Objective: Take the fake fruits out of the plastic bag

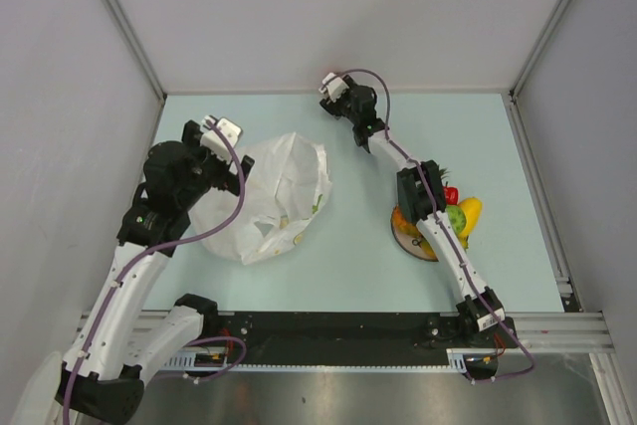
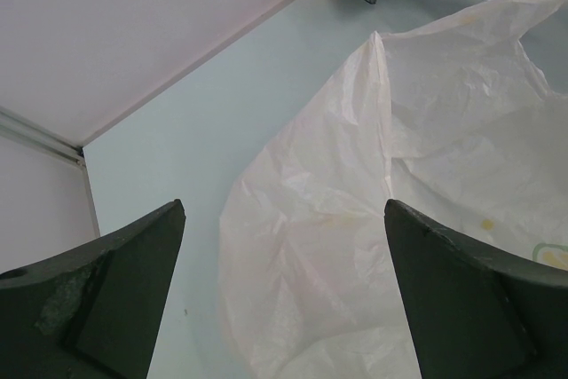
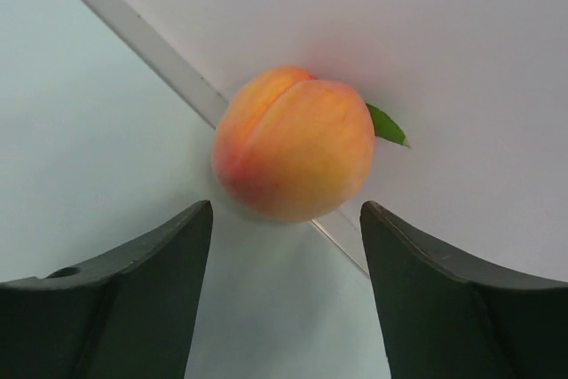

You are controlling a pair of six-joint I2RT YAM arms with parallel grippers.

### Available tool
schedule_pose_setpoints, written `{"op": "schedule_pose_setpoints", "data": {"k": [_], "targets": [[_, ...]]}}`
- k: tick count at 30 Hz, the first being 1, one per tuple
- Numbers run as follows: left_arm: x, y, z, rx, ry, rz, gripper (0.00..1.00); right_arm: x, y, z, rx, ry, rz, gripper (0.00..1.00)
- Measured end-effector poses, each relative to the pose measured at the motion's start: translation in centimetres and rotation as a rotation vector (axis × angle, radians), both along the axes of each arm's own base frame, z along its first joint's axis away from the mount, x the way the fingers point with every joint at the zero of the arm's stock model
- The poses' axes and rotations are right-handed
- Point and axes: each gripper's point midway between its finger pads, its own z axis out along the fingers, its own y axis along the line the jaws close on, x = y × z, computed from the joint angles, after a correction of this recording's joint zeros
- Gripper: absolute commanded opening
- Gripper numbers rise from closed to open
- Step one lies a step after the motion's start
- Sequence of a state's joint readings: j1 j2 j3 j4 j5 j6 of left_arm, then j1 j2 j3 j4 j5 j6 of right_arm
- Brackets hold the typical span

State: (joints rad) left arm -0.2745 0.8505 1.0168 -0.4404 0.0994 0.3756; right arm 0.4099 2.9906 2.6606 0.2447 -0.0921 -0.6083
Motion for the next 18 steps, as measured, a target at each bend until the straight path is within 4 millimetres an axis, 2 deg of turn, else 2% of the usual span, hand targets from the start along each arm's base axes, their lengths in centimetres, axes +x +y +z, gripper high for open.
{"op": "schedule_pose_setpoints", "data": {"k": [7,9,10,11,13,15,18], "targets": [[0.0,0.0,-0.6,0.003,0.011,0.000,1.00,-0.6,0.9,-1.0,-0.087,0.002,0.092,0.47],[0.1,0.0,-0.6,0.003,0.010,0.000,1.00,-0.9,1.3,-1.3,-0.109,-0.009,0.129,0.37],[0.1,0.0,-0.6,0.002,0.010,0.000,1.00,-1.0,1.6,-1.5,-0.118,-0.015,0.149,0.31],[0.1,0.0,-0.6,0.003,0.012,-0.001,1.00,-1.2,1.8,-1.8,-0.125,-0.020,0.169,0.17],[0.1,-0.1,-0.8,0.003,0.016,-0.004,1.00,-1.6,2.3,-2.7,-0.139,-0.031,0.205,0.00],[0.3,-0.2,-1.0,0.005,0.024,-0.006,1.00,-1.9,2.6,-3.3,-0.150,-0.063,0.232,0.00],[0.5,-0.2,-1.5,0.009,0.041,-0.006,1.00,-2.3,2.9,-2.8,-0.153,-0.129,0.254,0.00]]}}
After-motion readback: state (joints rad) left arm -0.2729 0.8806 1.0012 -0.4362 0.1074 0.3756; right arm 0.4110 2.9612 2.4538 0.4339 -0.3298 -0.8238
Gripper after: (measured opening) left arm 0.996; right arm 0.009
